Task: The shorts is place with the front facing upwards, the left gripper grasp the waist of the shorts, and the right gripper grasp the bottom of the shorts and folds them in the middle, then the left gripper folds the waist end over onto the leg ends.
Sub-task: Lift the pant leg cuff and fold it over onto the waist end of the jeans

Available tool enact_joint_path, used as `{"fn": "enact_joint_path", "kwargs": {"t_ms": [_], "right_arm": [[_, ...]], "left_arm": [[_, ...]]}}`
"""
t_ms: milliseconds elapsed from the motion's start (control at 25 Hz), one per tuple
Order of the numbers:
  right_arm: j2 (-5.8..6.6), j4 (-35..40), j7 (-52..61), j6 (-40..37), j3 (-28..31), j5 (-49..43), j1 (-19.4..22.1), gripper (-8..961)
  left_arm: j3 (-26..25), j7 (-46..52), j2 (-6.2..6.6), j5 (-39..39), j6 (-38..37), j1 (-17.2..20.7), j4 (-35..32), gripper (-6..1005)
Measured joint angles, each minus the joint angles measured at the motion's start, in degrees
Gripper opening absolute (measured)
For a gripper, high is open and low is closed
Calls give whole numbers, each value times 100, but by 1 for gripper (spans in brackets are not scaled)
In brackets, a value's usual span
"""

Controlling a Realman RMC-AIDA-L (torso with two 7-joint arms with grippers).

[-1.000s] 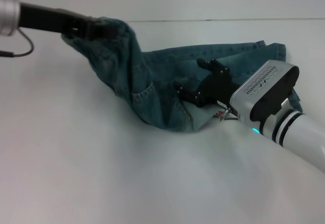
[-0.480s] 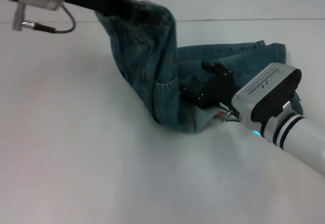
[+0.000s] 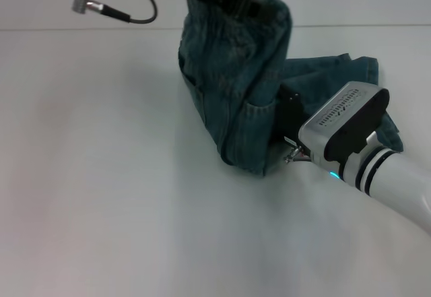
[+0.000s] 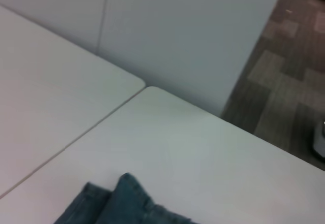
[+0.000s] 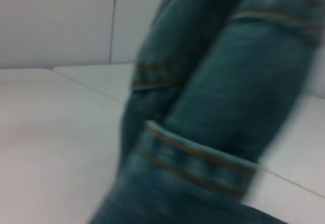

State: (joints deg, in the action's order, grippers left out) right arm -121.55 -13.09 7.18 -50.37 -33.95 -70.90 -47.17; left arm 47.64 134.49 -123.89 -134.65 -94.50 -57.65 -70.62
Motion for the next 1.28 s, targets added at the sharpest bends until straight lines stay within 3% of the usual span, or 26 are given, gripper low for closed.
{"fn": "enact_joint_path", "kwargs": {"t_ms": [600,960,1280], "right_arm": [[0,-205,3,167,1321,-1546,-138,882],[1,-420,-27,280,1837,-2183,-159,882],[72,-380,-37,257,1888,-2210,71,882]], "left_arm": [[814,330,-2,246,218,-343,74,47],[942,341,-11,222,439,-341,218,48],[1094,341,6,110,739,-255,329,49]]}}
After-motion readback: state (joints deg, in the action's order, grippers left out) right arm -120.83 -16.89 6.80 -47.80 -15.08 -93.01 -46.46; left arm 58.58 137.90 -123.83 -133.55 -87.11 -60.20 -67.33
